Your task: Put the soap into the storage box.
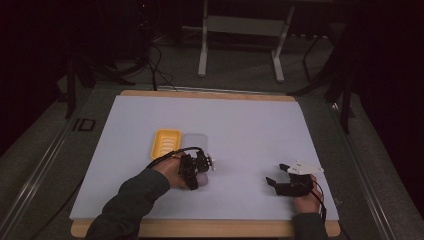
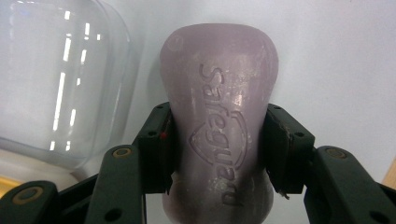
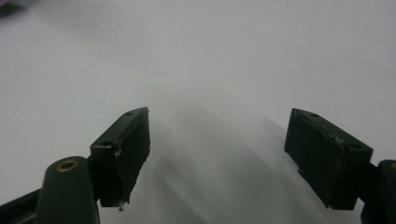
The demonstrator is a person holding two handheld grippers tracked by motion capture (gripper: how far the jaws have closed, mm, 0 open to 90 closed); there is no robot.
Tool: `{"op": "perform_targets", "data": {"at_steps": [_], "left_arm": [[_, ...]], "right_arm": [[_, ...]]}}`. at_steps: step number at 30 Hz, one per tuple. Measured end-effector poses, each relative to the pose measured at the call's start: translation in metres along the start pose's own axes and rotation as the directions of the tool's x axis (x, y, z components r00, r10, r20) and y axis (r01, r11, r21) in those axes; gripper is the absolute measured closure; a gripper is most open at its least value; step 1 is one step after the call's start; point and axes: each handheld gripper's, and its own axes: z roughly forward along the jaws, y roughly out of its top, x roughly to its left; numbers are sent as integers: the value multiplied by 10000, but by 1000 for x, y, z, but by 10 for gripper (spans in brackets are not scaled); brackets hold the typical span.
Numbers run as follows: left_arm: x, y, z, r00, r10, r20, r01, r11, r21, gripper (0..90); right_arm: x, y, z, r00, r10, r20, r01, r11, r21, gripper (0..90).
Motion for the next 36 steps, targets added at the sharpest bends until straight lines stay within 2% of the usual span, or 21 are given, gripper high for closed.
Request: {"op": "perform_targets", "data": {"at_steps": [18,36], "left_arm": [[10,-5,-10,9999,-157,-65,156,9999,-60,499],[23,-11,-21,9987,-478,-160,474,9986,-240,499]], "right_arm": [[0,0,0,10000,-34,8,34,10000,-15,220],[0,0,0,10000,-48,7,48,10000,-12,220]]}}
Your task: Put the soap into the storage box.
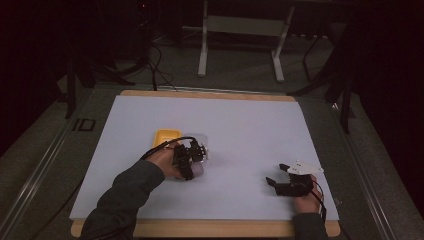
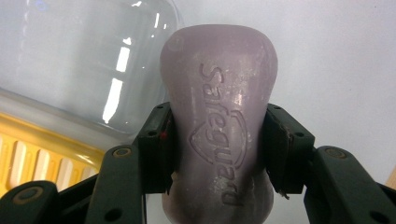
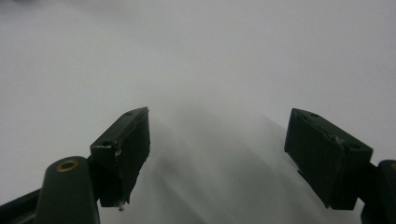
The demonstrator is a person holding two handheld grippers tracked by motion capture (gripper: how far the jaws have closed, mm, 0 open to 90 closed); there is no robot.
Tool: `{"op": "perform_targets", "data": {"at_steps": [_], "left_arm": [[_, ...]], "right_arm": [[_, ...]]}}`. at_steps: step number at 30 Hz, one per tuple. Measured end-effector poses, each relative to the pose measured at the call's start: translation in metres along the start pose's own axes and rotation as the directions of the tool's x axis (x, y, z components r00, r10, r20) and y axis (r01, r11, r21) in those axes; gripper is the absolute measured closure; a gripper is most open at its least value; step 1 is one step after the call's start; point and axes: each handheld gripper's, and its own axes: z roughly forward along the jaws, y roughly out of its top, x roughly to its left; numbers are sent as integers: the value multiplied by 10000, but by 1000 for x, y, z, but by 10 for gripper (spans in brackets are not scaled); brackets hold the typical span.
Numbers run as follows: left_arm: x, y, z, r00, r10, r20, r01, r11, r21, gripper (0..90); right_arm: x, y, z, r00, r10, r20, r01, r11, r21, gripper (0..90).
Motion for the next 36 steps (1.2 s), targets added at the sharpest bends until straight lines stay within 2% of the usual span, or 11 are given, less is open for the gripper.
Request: {"op": "perform_targets", "data": {"at_steps": [23,35,36], "left_arm": [[10,-4,-10,9995,-274,-179,271,9996,-122,499],[20,-9,-17,9980,-581,-231,576,9982,-189,499],[22,-10,-17,9969,-748,-247,742,9969,-257,499]], "right_arm": [[0,0,0,10000,-17,1,17,10000,10,220],[0,0,0,10000,-22,4,22,10000,13,220],[0,0,0,10000,-21,4,21,10000,19,220]]}}
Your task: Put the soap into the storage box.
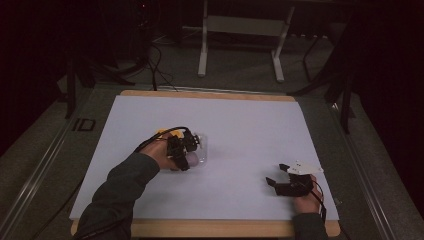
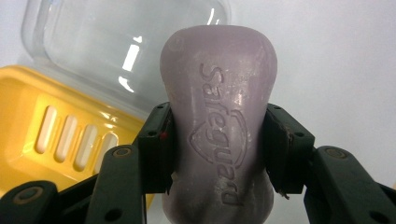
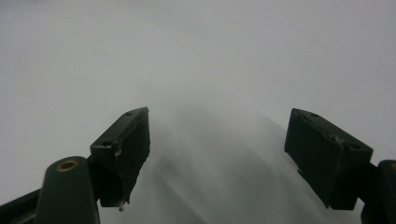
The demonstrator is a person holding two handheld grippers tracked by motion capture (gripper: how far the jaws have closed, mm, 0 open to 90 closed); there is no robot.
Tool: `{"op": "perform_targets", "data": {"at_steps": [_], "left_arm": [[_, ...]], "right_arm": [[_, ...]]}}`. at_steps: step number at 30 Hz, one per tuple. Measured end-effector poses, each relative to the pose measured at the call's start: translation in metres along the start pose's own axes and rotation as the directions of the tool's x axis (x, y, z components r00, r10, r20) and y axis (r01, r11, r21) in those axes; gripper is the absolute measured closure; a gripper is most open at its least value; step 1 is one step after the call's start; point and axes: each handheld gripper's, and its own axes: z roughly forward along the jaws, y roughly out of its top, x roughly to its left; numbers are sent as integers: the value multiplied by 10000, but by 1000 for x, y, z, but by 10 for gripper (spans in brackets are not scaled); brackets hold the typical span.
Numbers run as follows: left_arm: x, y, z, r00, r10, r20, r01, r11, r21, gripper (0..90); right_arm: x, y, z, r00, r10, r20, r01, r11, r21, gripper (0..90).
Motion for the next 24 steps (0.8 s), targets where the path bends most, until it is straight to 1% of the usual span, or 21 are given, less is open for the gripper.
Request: {"op": "perform_targets", "data": {"at_steps": [5,9,13,15,17,19,24], "left_arm": [[6,-2,-2,9998,-175,-10,175,9998,-30,499],[10,-3,-5,9994,-358,-22,358,9992,-158,499],[15,-5,-8,9990,-444,-28,444,9989,-151,500],[18,-6,-9,9987,-518,-20,518,9985,-182,500],[18,-6,-9,9987,-518,-20,518,9985,-182,500],[22,-8,-10,9977,-682,3,681,9974,-213,499],[27,-9,-9,9966,-820,-1,820,9964,-200,499]], "right_arm": [[0,0,0,10000,2,-1,-2,10000,-5,220],[0,0,0,10000,5,-3,-5,10000,-8,220],[0,0,0,10000,1,-2,-1,10000,-12,220],[0,0,0,10000,2,0,-2,10000,-8,220],[0,0,0,10000,2,-1,-2,10000,-8,220],[0,0,0,10000,3,-5,-3,10000,-6,220],[0,0,0,10000,0,-4,0,10000,-4,220]]}}
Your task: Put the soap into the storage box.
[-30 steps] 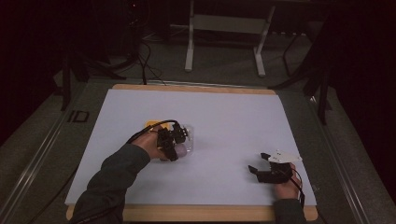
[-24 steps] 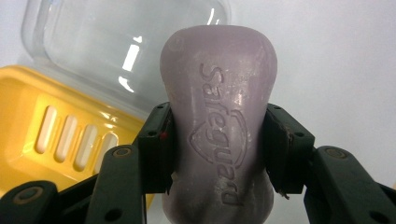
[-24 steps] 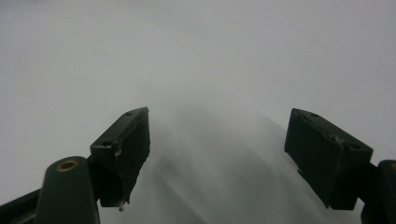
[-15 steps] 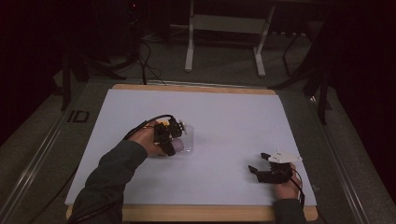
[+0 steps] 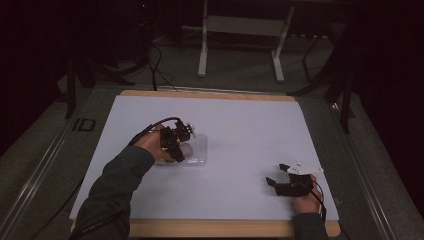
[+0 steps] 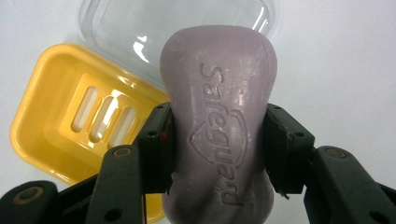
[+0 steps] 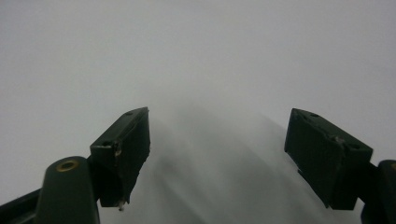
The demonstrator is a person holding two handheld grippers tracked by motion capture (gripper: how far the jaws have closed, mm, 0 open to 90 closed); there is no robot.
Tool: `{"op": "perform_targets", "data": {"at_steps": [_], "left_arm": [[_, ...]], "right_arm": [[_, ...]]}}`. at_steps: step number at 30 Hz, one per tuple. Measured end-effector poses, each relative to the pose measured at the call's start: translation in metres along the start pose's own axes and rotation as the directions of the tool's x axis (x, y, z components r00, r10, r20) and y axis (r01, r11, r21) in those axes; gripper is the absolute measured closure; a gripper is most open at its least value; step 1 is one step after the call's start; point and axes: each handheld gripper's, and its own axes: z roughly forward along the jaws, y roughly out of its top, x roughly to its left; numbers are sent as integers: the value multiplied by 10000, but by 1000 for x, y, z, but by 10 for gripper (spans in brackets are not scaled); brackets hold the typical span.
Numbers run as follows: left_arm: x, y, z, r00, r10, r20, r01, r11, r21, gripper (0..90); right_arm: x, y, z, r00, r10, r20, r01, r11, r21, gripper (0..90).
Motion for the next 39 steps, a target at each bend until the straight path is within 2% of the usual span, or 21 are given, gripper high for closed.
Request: {"op": "perform_targets", "data": {"at_steps": [17,39], "left_arm": [[16,-4,4,9981,-606,50,606,9982,19,499],[32,-8,4,9934,-1144,88,1144,9934,-26,500]], "right_arm": [[0,0,0,10000,-5,-2,5,10000,-5,220],[0,0,0,10000,-3,-4,3,10000,1,220]]}}
